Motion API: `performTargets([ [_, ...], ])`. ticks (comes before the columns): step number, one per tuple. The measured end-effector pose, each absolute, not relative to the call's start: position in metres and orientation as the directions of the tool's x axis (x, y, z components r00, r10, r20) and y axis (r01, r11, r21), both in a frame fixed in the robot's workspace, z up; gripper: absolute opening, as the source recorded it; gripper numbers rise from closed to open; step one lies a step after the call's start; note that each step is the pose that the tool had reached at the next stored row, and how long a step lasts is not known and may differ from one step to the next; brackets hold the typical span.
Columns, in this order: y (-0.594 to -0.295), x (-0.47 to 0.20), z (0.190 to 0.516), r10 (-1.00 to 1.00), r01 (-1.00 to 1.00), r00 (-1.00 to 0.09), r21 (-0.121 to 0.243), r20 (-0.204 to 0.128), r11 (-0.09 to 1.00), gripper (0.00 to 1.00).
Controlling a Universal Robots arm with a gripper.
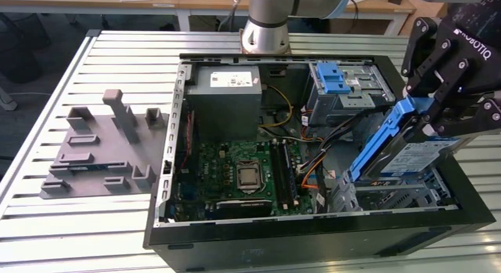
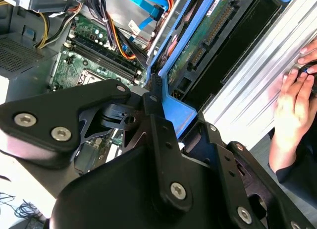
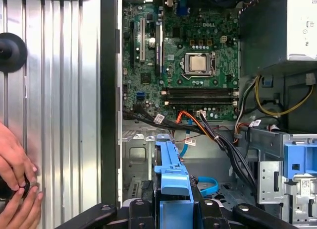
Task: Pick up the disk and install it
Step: 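Insert the disk into the insertion slot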
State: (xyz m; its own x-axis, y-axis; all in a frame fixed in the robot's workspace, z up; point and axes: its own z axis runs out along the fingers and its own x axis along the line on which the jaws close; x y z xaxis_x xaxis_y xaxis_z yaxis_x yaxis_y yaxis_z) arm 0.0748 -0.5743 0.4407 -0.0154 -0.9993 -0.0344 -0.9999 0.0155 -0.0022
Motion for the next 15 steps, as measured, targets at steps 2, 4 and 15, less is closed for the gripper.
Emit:
performTargets([
  [2,-0.574,0.075,0.439,-0.999,-1.000,-0.015,-0.002,-0.034,0.015,0.36],
  [4,-0.574,0.075,0.438,-0.999,-1.000,-0.015,-0.002,-0.034,0.015,0.36],
  [15,-0.574,0.075,0.425,-0.999,-1.000,-0.015,-0.002,-0.034,0.015,0.36],
])
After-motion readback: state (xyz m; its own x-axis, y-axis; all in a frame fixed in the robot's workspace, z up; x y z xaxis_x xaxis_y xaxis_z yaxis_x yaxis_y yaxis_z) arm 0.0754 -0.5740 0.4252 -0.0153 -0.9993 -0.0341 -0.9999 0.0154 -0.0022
